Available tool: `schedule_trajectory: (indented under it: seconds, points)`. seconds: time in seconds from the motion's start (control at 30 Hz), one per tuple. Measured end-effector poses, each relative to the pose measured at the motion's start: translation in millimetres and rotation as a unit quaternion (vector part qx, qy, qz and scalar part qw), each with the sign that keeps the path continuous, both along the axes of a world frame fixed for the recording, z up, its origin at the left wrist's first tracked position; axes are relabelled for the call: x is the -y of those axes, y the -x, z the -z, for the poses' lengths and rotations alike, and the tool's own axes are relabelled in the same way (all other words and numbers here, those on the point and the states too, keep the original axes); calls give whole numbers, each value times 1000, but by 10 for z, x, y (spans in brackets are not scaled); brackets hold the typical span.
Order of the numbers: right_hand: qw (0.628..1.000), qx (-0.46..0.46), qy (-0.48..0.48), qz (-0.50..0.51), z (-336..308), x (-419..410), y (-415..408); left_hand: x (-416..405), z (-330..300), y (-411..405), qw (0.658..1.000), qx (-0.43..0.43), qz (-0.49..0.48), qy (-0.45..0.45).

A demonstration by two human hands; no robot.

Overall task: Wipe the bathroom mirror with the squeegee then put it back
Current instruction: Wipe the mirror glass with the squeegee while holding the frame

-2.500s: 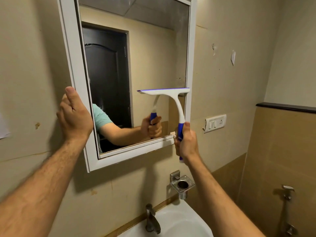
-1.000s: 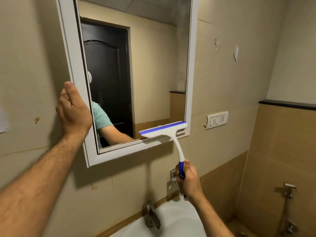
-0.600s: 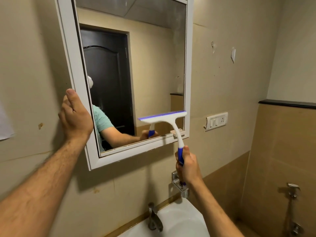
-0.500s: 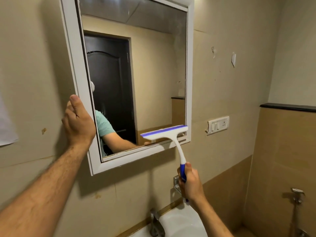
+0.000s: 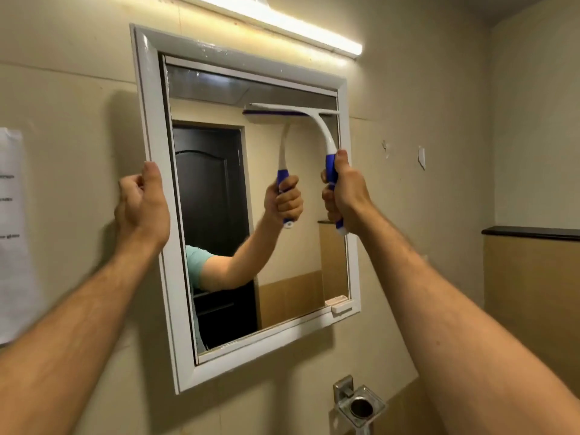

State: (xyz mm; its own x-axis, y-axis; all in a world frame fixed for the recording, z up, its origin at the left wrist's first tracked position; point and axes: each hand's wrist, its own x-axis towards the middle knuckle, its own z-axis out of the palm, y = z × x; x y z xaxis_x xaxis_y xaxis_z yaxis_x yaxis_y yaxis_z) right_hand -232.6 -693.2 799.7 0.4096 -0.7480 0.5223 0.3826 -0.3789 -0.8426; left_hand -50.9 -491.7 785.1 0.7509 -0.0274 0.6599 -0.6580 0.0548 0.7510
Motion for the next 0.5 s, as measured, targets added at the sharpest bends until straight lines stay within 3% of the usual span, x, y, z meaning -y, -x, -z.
schedule_trajectory:
  seconds: [0.13,0.37,0.5]
  points:
    - [1000,6,-6,-13,-216,58,-45,116,-112,-61,999,27,-19,14]
    - [1000,-26,-4,-1,667,152,-50,175,-18,-94,997,47,-38,52]
    - [999,-26,5,21,640,149,30,189,-26,-74,997,49,-38,52]
